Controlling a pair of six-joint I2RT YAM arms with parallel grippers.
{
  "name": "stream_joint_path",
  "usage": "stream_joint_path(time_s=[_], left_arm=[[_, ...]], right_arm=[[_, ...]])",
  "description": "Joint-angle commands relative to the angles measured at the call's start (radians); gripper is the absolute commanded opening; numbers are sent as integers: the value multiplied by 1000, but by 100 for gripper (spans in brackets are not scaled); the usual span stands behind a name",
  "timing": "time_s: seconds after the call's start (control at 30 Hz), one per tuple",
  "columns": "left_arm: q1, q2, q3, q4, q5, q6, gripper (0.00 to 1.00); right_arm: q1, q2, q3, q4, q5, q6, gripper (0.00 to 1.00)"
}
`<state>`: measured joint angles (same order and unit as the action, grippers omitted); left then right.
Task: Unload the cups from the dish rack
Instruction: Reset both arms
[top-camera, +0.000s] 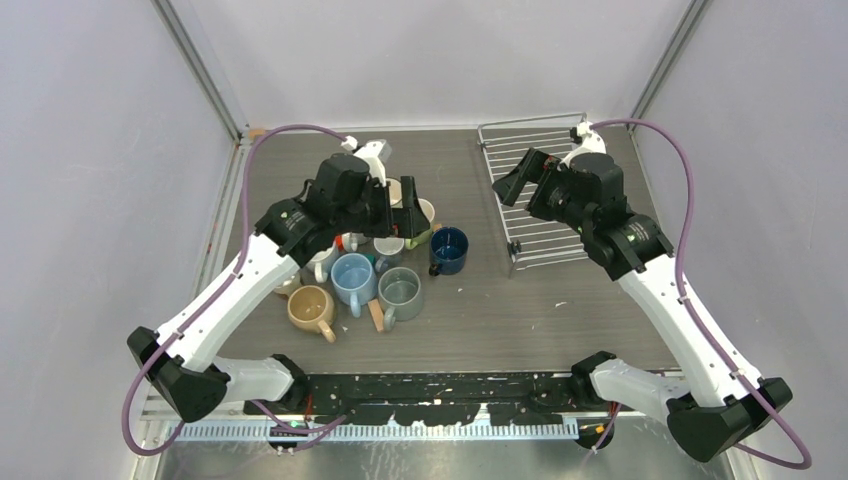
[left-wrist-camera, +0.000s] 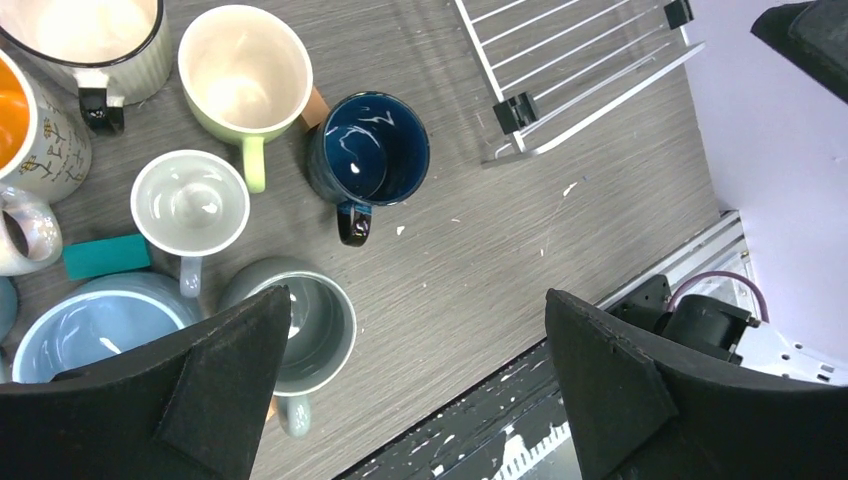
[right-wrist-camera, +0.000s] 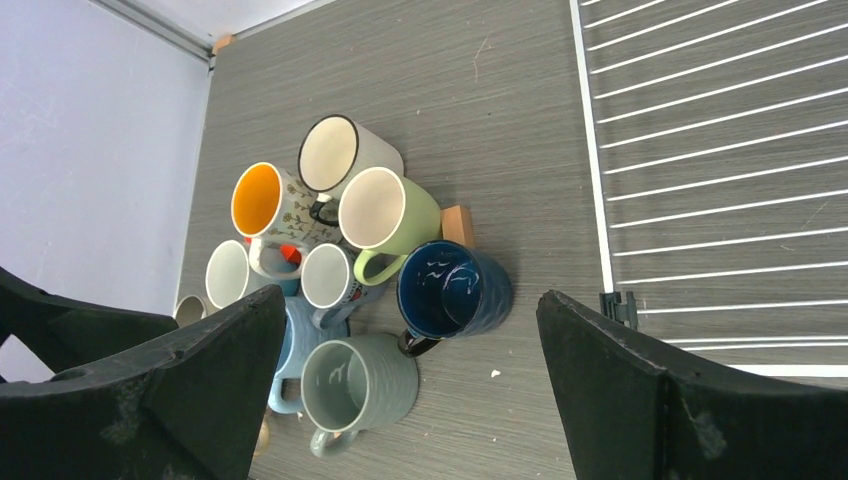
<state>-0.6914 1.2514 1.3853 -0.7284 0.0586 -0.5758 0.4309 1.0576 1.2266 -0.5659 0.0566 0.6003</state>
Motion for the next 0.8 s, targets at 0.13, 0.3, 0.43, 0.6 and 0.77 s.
stream_joint_path(time_s=[0.13, 0.3, 0.43, 0.6, 0.77], left_arm=[[10, -2, 59, 39, 55, -14, 100], [10, -7, 50, 35, 47, -12, 100], [12, -13, 41, 36, 40, -9, 100], [12, -23, 31, 40, 38, -5, 100], [13, -24, 31, 38, 40, 1, 100]], right_arm=[[3, -50, 19, 0, -6, -29, 100], [3, -59, 8, 9, -4, -30, 100], [3, -56, 4, 16, -8, -31, 100], [3, -53, 0, 23, -13, -30, 100], [2, -53, -7, 29, -14, -27, 100]])
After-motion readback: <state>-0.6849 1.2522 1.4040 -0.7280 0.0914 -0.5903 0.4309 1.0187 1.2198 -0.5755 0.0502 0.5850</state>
